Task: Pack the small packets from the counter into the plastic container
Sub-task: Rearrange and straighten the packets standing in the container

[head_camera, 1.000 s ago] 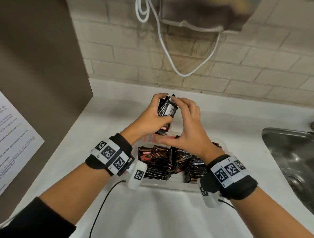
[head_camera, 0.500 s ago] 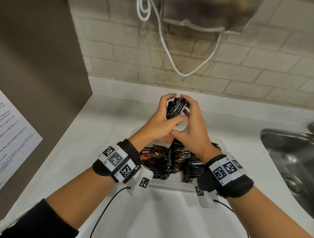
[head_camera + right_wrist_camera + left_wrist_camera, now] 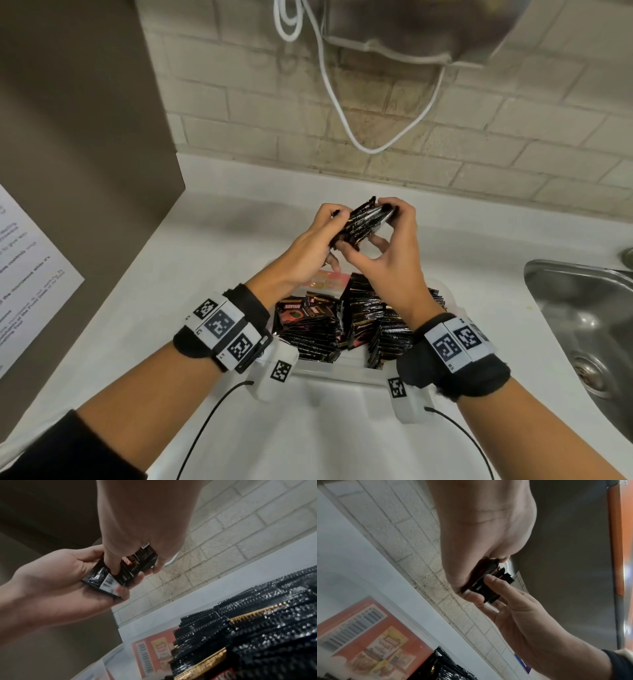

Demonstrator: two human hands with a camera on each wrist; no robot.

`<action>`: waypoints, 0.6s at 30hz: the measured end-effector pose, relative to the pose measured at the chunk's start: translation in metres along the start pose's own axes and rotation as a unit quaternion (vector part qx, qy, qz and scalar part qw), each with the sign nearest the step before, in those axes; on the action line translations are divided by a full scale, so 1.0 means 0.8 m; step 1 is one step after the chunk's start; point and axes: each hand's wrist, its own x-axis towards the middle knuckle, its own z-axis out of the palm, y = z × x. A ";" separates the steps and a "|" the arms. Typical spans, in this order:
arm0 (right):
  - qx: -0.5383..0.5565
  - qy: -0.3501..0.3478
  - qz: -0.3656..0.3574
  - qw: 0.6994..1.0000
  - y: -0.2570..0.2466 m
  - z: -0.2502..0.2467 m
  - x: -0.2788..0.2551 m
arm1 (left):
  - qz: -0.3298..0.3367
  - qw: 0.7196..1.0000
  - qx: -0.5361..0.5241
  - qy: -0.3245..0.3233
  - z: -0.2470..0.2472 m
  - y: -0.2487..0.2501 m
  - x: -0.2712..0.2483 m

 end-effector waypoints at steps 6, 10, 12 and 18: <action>0.000 -0.035 0.004 0.999 -0.002 -0.001 -0.002 | -0.041 0.998 -0.052 0.019 -0.008 0.004 0.005; 0.004 -0.042 -0.002 0.999 -0.001 -0.003 0.000 | -0.042 0.998 -0.038 0.008 -0.011 0.009 0.007; 0.024 -0.065 0.019 0.997 0.002 -0.005 0.000 | -0.038 0.999 0.003 0.000 -0.009 0.009 0.006; -0.025 -0.169 0.050 0.984 0.005 -0.011 0.000 | -0.076 0.993 0.067 -0.055 0.007 0.006 0.010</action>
